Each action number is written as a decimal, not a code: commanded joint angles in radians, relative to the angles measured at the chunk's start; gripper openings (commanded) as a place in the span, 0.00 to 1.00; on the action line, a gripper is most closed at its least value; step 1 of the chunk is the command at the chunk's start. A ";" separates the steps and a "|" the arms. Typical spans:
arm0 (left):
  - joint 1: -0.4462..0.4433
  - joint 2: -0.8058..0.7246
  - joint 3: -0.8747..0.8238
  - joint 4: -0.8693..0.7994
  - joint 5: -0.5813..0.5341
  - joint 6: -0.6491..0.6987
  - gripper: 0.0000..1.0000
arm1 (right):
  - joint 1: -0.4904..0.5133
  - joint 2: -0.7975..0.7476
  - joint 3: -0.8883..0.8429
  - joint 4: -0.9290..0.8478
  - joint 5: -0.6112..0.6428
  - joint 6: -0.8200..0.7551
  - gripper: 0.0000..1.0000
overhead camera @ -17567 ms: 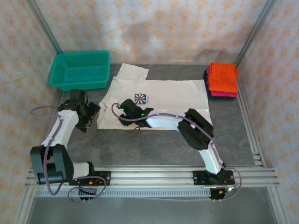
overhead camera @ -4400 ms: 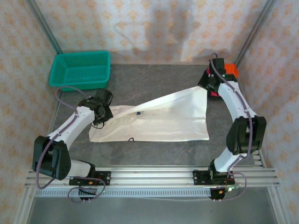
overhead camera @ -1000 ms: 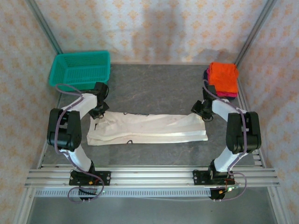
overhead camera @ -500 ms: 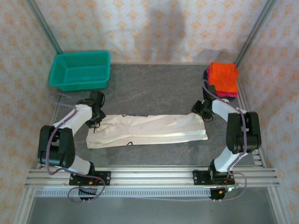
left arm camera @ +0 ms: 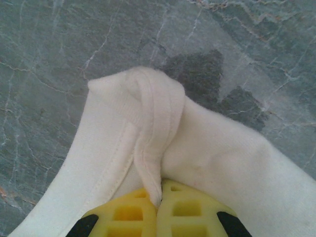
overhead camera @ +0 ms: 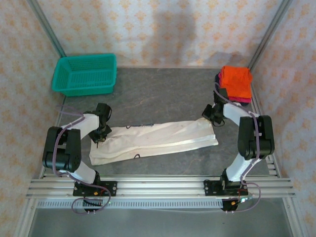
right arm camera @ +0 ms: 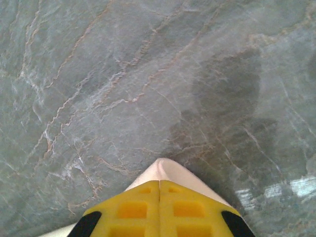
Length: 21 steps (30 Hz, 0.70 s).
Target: Fold and stack the t-shirts
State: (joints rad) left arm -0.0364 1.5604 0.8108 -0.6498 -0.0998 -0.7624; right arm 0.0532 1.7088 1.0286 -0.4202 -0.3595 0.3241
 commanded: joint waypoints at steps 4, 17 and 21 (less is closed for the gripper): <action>0.019 0.058 0.008 0.047 -0.033 0.004 0.00 | -0.012 -0.008 0.031 -0.002 0.071 -0.016 0.00; 0.032 0.186 0.139 0.067 -0.016 0.039 0.03 | 0.023 -0.053 0.056 -0.004 0.065 -0.075 0.57; 0.032 0.177 0.196 0.056 -0.046 0.052 0.17 | 0.125 -0.113 0.068 -0.013 0.151 -0.150 0.68</action>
State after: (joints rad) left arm -0.0166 1.7176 0.9806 -0.6102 -0.1207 -0.7292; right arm 0.1181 1.6627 1.0832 -0.4255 -0.2729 0.2436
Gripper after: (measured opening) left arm 0.152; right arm 0.678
